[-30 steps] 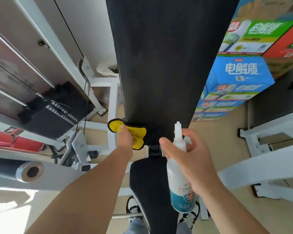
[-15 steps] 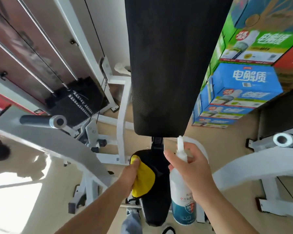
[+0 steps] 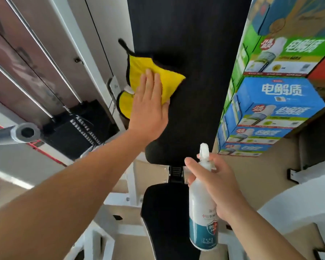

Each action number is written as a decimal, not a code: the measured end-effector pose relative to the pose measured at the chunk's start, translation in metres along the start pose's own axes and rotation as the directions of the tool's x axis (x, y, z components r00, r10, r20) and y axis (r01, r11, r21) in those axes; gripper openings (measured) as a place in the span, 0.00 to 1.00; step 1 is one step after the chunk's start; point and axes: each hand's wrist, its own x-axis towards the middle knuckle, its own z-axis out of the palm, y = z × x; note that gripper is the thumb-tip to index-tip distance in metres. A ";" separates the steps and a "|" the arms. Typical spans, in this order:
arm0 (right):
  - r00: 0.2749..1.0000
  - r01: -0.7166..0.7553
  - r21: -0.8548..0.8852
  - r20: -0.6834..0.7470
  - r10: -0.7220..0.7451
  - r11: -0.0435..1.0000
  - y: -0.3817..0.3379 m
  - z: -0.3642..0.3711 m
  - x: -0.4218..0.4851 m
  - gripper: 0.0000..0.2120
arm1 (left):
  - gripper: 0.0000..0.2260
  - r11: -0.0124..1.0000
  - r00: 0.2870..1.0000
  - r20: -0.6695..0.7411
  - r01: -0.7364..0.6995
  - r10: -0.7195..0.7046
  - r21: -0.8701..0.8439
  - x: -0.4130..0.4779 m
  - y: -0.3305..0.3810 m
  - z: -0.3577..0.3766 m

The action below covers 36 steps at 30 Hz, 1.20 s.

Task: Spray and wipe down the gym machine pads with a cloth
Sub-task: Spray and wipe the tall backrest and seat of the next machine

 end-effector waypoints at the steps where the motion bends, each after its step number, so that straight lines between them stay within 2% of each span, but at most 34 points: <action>1: 1.000 0.023 0.000 0.009 -0.023 1.000 0.004 0.002 0.012 0.23 | 0.31 0.988 0.997 -0.017 -0.070 0.072 0.135 0.007 -0.005 0.017; 3: 0.998 0.056 0.010 0.004 -0.056 0.998 0.010 0.006 0.034 0.24 | 0.35 0.950 0.987 -0.052 -0.129 0.149 0.284 0.011 -0.012 0.044; 7: 0.993 0.120 0.059 -0.006 -0.120 0.991 0.037 0.010 0.076 0.25 | 0.35 0.908 0.947 -0.123 -0.240 0.297 0.344 -0.030 -0.040 0.109; 10: 0.988 0.153 0.099 -0.016 -0.152 0.983 0.052 0.007 0.095 0.24 | 0.35 0.788 0.859 0.005 -0.471 0.511 0.398 -0.100 -0.062 0.169; 12: 0.982 0.187 0.120 -0.015 -0.187 0.975 0.061 0.003 0.100 0.21 | 0.35 0.621 0.725 0.172 -0.668 0.667 0.409 -0.131 -0.080 0.193; 14: 0.977 0.212 0.127 -0.019 -0.211 0.969 0.068 -0.005 0.100 0.20 | 0.34 0.399 0.525 0.367 -0.840 0.768 0.368 -0.139 -0.092 0.200; 16: 0.972 0.234 0.149 -0.018 -0.234 0.961 0.073 -0.013 0.094 0.22 | 0.31 0.187 0.332 0.493 -0.928 0.804 0.321 -0.126 -0.093 0.192; 17: 0.969 0.244 0.155 -0.006 -0.245 0.958 0.075 -0.016 0.092 0.23 | 0.29 0.141 0.302 0.507 -0.933 0.807 0.330 -0.110 -0.090 0.181; 18: 0.966 0.256 0.154 0.000 -0.259 0.954 0.076 -0.019 0.088 0.24 | 0.29 0.163 0.345 0.472 -0.909 0.811 0.385 -0.087 -0.083 0.165; 19: 0.959 0.278 0.158 0.002 -0.282 0.947 0.077 -0.023 0.086 0.25 | 0.30 0.253 0.451 0.377 -0.846 0.809 0.469 -0.061 -0.070 0.147; 21: 0.950 0.310 0.158 -0.003 -0.314 0.937 0.079 -0.029 0.082 0.25 | 0.35 0.538 0.711 0.090 -0.603 0.698 0.589 -0.016 -0.038 0.111; 22: 0.947 0.320 0.161 -0.013 -0.322 0.934 0.080 -0.031 0.080 0.26 | 0.37 0.657 0.799 -0.032 -0.470 0.601 0.589 -0.001 -0.022 0.098; 23: 0.945 0.324 0.167 -0.021 -0.326 0.931 0.083 -0.033 0.079 0.26 | 0.38 0.740 0.851 -0.114 -0.371 0.513 0.562 0.005 -0.009 0.094; 24: 0.945 0.326 0.158 -0.028 -0.326 0.932 0.083 -0.034 0.078 0.28 | 0.38 0.785 0.871 -0.166 -0.316 0.463 0.533 0.008 0.003 0.094; 26: 0.953 0.301 0.112 -0.017 -0.301 0.947 0.088 -0.034 0.076 0.30 | 0.41 0.818 0.885 -0.168 -0.308 0.434 0.486 -0.006 0.017 0.109; 28: 0.956 0.287 0.045 0.047 -0.289 0.957 0.089 -0.031 0.072 0.29 | 0.40 0.751 0.848 -0.054 -0.436 0.527 0.496 -0.037 0.018 0.141; 31: 0.956 0.243 -0.090 0.192 -0.222 0.966 0.093 -0.028 0.064 0.28 | 0.32 0.638 0.750 0.170 -0.641 0.640 0.427 -0.097 -0.009 0.192; 34: 0.936 0.188 -0.270 0.341 -0.089 0.944 0.106 -0.029 0.059 0.27 | 0.22 0.524 0.586 0.326 -0.810 0.742 0.263 -0.148 -0.052 0.211; 35: 0.928 0.160 -0.326 0.371 -0.029 0.932 0.115 -0.028 0.058 0.26 | 0.20 0.520 0.556 0.350 -0.831 0.754 0.198 -0.164 -0.062 0.212; 36: 0.918 0.136 -0.378 0.397 0.027 0.916 0.121 -0.027 0.058 0.26 | 0.17 0.554 0.565 0.365 -0.820 0.740 0.146 -0.177 -0.069 0.209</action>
